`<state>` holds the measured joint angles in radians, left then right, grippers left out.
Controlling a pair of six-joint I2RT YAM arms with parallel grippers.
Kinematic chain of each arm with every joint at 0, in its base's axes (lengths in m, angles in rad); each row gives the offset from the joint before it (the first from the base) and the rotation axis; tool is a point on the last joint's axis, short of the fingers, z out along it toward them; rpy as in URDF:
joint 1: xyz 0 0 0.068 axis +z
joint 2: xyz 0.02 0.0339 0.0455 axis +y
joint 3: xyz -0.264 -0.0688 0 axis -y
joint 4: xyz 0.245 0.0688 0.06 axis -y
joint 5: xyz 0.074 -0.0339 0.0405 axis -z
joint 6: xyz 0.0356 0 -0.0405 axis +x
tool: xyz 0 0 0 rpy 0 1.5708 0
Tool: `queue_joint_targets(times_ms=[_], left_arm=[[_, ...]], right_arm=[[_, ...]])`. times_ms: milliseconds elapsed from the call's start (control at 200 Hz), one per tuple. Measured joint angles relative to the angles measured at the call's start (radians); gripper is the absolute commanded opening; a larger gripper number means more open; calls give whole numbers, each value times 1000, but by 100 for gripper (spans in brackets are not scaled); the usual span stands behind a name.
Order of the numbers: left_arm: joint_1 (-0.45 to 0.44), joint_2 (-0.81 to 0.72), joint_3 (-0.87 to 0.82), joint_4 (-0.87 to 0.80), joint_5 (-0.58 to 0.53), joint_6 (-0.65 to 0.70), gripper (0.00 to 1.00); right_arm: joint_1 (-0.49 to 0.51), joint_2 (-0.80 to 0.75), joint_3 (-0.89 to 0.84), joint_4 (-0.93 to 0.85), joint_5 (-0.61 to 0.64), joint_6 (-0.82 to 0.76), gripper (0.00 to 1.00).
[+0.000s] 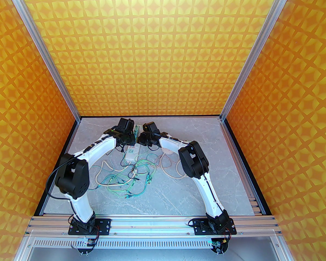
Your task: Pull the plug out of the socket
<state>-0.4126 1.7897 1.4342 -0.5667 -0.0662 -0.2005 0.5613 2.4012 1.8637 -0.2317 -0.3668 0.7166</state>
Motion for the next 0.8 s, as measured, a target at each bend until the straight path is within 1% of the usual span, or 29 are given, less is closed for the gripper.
queue_joint_targets(times_ms=[265, 480, 605, 770, 800], left_arm=[[9, -57, -71, -51, -31, 0, 21], [21, -150, -150, -84, -53, -1, 21], [25, -228, -163, -100, -59, -5, 21], [32, -332, -193, -105, -61, -14, 21], [35, -351, -203, -105, -63, -18, 20]], right_arm=[[-1, -14, -6, -29, 16, -15, 1], [-1, -48, -48, -35, 19, -30, 10], [-1, -87, -71, -34, 16, -44, 18], [-1, -177, -106, -26, 10, -61, 34], [-1, -198, -114, -23, 9, -64, 36]])
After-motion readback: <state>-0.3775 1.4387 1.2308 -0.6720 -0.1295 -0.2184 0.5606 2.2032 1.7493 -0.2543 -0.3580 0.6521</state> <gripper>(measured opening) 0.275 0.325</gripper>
